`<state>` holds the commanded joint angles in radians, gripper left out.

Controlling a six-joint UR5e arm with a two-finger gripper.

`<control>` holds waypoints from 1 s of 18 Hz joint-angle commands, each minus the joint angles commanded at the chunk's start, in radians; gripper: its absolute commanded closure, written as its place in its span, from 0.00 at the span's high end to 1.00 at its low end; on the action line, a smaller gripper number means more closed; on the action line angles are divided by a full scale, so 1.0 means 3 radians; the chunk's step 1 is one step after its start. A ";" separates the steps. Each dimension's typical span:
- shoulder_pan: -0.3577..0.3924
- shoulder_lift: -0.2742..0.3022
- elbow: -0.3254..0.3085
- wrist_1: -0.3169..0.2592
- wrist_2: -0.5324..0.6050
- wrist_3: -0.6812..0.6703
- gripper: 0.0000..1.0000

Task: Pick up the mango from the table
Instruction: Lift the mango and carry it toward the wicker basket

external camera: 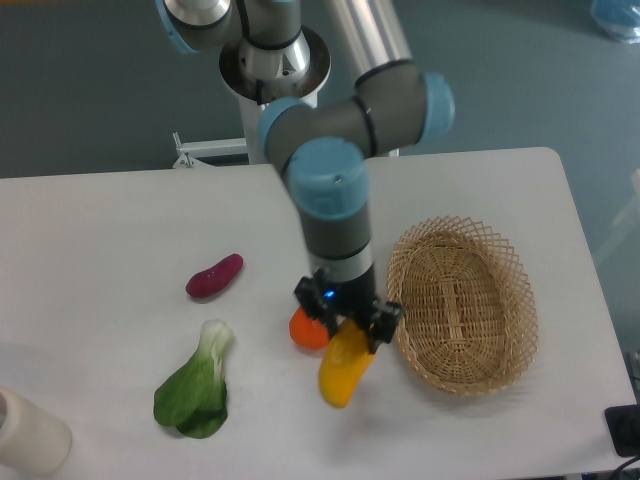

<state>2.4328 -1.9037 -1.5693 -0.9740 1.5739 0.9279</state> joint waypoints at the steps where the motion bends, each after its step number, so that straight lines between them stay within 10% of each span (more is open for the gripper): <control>1: 0.0031 0.0005 0.0000 -0.0005 -0.0015 0.0046 0.59; 18: 0.0246 0.0072 0.0000 -0.0062 -0.0199 0.0282 0.59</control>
<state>2.5065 -1.8822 -1.5693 -0.9925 1.5140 1.0124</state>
